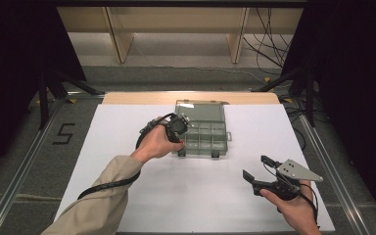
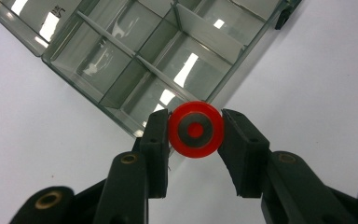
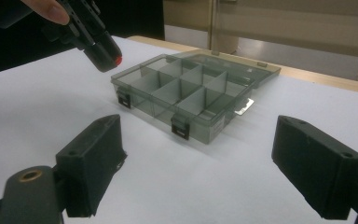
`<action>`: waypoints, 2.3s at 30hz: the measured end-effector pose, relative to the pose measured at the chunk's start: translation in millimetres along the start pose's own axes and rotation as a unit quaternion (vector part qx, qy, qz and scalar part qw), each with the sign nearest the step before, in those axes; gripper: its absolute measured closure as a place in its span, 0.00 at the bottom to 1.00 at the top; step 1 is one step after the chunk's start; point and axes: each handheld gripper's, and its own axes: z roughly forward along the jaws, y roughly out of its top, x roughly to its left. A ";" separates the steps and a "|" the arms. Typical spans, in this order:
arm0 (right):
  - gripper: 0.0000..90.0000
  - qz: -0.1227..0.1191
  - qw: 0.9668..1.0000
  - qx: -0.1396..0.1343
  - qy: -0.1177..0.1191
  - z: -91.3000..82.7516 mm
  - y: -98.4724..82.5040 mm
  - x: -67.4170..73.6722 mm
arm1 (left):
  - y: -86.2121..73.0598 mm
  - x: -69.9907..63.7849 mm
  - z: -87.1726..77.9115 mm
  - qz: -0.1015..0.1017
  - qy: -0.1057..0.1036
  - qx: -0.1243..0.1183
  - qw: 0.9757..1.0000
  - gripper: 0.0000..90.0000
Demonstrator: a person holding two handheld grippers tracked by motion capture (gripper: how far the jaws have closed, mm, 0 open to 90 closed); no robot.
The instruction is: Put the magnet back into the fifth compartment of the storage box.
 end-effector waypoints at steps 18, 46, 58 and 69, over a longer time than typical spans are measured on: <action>0.19 0.003 1.000 -0.004 0.004 0.9 -0.4 0.1 | 4.4 10.9 7.3 -0.005 0.009 0.009 1.000 0.70; 0.19 0.003 1.000 -0.007 0.004 1.2 -0.6 0.0 | 10.3 18.7 18.2 -0.007 0.018 0.021 1.000 0.70; 0.19 -0.002 1.000 -0.007 0.000 1.2 -0.8 -0.7 | 10.9 23.1 24.4 -0.009 0.018 0.025 0.999 0.70; 0.19 -0.002 1.000 -0.007 -0.001 1.4 -0.9 -0.7 | 11.6 24.9 27.4 -0.005 0.016 0.028 0.999 0.70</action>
